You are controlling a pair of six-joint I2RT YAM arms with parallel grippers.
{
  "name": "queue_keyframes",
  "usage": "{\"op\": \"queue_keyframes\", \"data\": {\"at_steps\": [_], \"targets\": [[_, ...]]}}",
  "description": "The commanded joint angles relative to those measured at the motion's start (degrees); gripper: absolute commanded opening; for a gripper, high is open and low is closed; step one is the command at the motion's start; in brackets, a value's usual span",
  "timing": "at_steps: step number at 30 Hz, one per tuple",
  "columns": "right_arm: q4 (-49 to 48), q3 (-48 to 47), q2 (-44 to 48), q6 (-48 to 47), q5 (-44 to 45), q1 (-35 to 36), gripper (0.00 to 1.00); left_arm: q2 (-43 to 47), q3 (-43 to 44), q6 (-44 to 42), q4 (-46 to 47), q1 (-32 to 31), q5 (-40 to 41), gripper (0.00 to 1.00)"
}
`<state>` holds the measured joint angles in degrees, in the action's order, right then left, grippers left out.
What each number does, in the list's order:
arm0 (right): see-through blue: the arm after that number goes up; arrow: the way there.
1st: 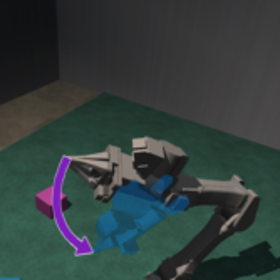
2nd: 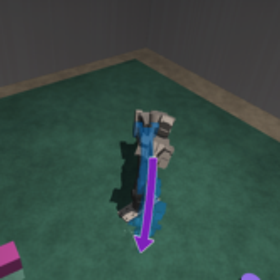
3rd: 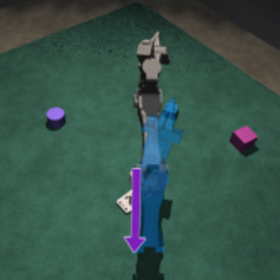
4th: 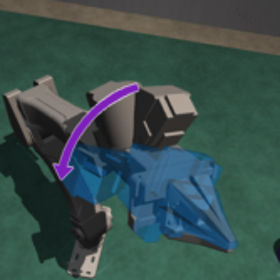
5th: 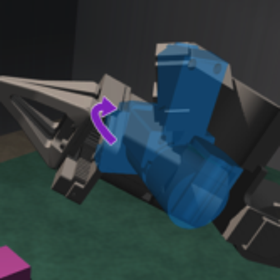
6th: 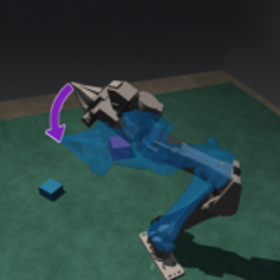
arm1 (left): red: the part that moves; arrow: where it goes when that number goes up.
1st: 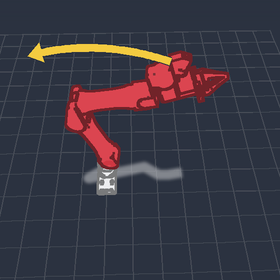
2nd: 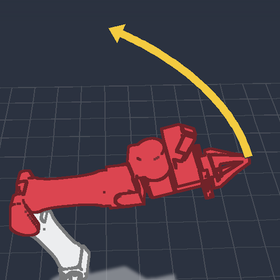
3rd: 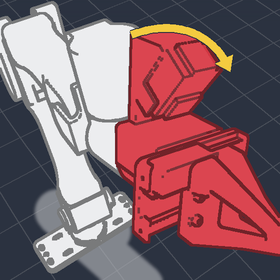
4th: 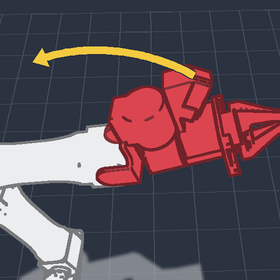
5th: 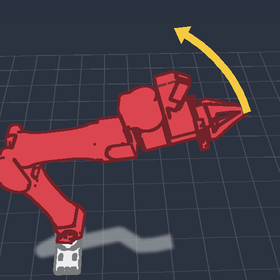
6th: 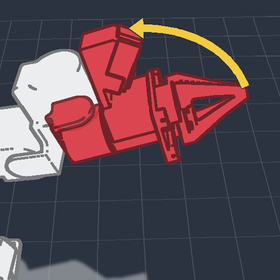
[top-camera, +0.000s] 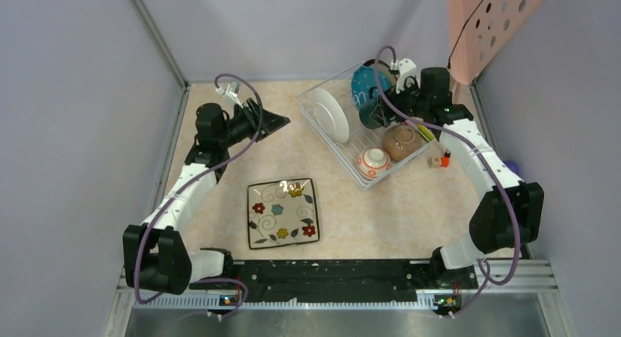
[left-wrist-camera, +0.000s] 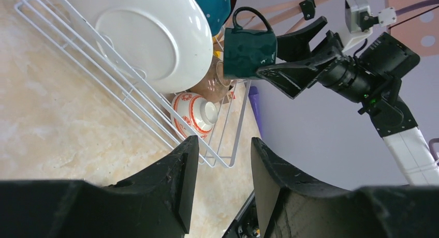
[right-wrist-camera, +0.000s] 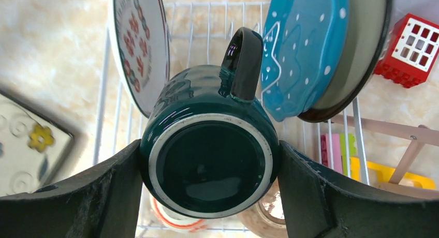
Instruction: Load the mixed dishes into the dish rack
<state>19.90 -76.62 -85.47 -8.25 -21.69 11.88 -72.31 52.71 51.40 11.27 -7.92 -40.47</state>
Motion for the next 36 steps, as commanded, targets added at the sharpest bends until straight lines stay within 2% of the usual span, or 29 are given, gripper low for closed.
{"op": "queue_keyframes", "data": {"at_steps": [1, 8, 14, 30, 36], "targets": [[-1.26, -4.34, -1.96, -12.50, -2.27, 0.44, 0.00, 3.59, -2.23, -1.10, 0.76, -0.08, 1.67, 0.46], [-3.03, -2.12, -5.44, -25.28, -2.70, 1.61, 0.00, 5.12, -4.98, -1.40, 1.22, -0.16, 1.21, 0.46], [3.02, -9.69, -11.19, -29.30, 0.58, 1.70, 0.00, 6.72, -8.02, -1.84, 2.00, -0.16, 1.46, 0.45], [1.83, -11.35, -18.61, -25.99, 5.04, 4.03, 0.00, 8.90, -8.31, -4.18, -1.28, -0.16, 2.48, 0.44], [1.50, -12.22, -21.56, -23.73, 9.55, 4.05, 0.00, 8.84, -8.49, -4.53, -1.69, -0.16, 2.42, 0.44]]}}
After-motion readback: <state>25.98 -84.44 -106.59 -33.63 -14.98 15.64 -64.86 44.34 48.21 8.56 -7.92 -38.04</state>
